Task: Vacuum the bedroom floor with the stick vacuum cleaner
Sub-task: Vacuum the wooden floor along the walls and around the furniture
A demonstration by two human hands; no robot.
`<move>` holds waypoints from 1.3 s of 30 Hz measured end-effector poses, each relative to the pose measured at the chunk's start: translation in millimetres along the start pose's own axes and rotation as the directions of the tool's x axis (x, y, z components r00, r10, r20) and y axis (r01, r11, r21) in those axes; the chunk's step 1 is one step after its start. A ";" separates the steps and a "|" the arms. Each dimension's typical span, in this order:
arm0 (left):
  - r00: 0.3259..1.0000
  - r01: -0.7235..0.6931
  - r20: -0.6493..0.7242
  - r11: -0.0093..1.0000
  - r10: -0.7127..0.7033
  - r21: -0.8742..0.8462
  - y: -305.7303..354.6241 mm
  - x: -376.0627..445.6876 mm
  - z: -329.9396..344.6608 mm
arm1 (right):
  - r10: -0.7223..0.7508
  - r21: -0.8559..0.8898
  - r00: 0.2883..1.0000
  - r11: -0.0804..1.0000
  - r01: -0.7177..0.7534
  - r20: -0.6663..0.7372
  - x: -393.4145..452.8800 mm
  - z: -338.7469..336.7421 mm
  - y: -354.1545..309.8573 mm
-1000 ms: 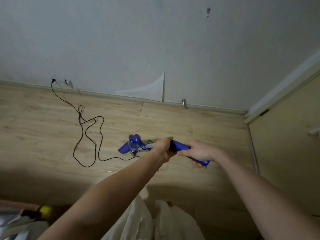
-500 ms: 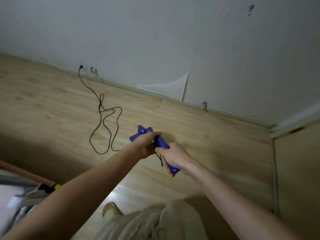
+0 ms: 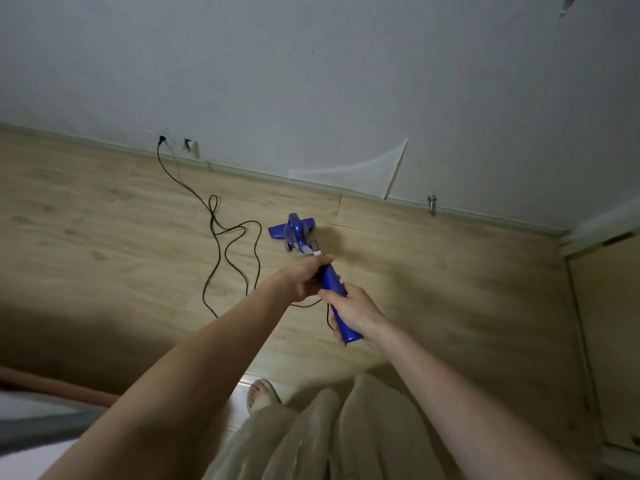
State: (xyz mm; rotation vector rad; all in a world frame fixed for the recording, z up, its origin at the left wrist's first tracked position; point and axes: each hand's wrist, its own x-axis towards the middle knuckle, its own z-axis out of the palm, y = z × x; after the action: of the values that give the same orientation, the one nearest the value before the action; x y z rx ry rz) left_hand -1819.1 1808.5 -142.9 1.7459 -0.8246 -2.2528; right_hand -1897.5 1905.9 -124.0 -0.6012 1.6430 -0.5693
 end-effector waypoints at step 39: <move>0.999 -0.021 -0.036 0.998 0.019 -0.053 77.9 74.0 -67.3 | 0.085 -0.017 0.995 0.996 -0.085 0.057 111.4 36.1 -66.1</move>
State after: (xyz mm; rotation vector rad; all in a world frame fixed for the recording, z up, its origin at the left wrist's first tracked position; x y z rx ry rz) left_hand -1793.2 1688.6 -175.1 1.7407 -0.7644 -2.2038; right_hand -1871.6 1781.0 -166.9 -0.5505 1.6119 -0.4743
